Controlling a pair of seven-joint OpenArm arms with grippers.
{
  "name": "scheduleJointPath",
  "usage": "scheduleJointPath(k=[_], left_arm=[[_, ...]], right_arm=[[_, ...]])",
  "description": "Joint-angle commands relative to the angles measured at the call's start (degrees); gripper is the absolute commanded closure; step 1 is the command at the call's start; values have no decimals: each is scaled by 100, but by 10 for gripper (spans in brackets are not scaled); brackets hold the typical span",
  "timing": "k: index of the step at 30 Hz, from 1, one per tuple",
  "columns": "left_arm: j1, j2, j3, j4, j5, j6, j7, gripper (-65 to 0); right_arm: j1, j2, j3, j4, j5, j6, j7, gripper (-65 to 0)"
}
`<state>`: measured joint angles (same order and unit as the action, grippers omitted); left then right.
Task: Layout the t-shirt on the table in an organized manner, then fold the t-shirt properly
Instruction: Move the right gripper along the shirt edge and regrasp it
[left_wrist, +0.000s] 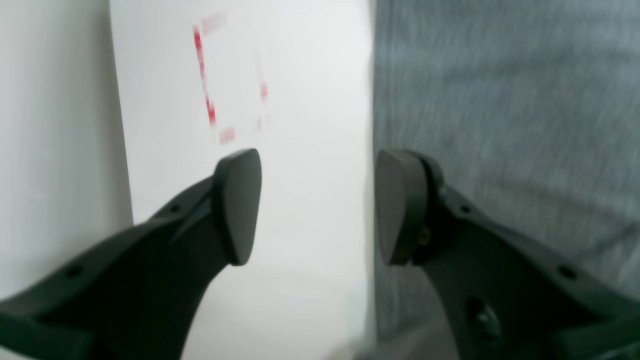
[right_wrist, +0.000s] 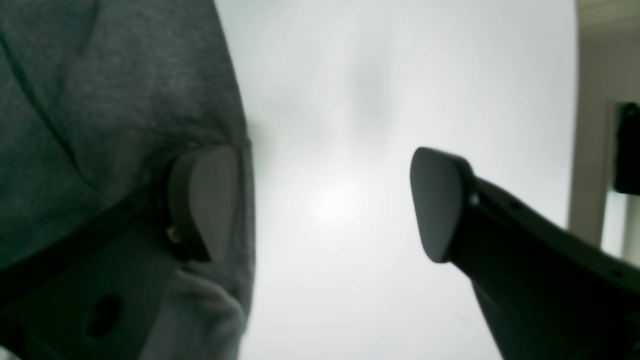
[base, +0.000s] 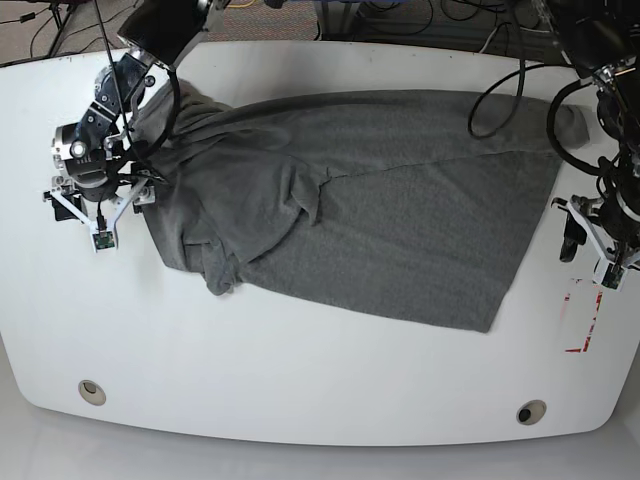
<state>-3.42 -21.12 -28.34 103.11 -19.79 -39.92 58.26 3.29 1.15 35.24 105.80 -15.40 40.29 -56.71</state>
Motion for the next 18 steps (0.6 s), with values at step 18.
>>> scheduleJointPath(k=[18], left_arm=[[-708, -90, -28, -373, 6, 471, -46, -332]], right_arm=[[396, -146, 629, -1670, 15, -29, 1200, -510]])
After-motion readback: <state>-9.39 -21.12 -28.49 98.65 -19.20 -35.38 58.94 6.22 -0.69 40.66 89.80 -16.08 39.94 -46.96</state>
